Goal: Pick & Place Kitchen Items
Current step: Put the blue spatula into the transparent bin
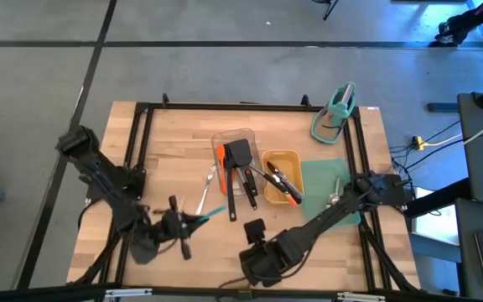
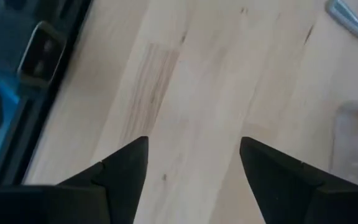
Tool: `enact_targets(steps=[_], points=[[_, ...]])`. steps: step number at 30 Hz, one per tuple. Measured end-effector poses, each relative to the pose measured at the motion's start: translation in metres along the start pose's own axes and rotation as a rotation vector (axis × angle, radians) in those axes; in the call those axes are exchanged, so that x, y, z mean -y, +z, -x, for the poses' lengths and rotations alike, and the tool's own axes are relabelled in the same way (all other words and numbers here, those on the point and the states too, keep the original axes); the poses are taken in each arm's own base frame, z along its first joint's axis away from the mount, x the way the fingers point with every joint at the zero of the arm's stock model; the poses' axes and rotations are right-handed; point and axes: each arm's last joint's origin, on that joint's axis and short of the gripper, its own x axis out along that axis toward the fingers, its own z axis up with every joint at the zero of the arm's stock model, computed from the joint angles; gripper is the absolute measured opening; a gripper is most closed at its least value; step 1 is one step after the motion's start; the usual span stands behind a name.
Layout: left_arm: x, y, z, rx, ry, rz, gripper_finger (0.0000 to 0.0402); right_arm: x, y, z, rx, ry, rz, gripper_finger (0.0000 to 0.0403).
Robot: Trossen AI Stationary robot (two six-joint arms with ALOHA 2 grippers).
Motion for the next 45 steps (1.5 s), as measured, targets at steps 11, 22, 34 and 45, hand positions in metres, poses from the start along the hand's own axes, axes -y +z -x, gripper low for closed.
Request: enact_targets(steps=[11,22,34,45], points=[[-0.043,0.05,-0.052,-0.019,0.013,0.15,0.0008,-0.04,0.0,0.062,0.114,-0.237,0.071,0.0257],[-0.086,0.064,-0.101,-0.097,-0.017,0.188,0.0008,-0.09,-0.021,0.09,0.281,-0.415,0.066,0.0257],[-0.082,0.061,-0.102,-0.132,-0.084,0.15,0.0008,-0.133,-0.055,0.078,0.406,-0.516,-0.047,0.0257],[-0.039,0.021,-0.105,-0.223,-0.046,0.058,0.0008,-0.14,-0.042,0.033,0.488,-0.226,-0.061,0.0257]])
